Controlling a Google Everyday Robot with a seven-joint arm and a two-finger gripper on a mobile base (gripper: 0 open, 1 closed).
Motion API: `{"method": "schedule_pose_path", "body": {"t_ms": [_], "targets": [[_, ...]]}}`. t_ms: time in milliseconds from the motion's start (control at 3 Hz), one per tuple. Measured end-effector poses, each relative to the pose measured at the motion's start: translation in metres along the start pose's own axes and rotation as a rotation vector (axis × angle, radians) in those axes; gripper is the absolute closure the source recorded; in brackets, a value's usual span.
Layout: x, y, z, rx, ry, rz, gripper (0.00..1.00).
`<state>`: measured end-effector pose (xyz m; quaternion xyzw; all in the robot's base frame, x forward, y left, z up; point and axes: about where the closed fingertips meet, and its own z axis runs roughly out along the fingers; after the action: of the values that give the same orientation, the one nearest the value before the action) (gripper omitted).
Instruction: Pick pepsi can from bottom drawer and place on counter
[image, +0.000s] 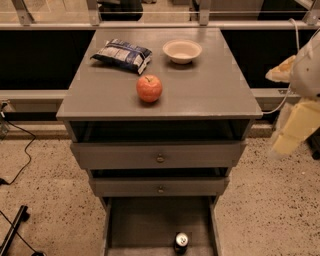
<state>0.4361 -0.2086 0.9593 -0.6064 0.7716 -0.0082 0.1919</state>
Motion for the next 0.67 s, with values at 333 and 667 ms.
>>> {"method": "schedule_pose_path", "body": {"t_ms": [333,667], "targets": [[-0.008,0.042,0.027,0.007,-0.149,-0.052,0.0],[0.005,0.058,0.043,0.021,-0.205,-0.03,0.0]]}}
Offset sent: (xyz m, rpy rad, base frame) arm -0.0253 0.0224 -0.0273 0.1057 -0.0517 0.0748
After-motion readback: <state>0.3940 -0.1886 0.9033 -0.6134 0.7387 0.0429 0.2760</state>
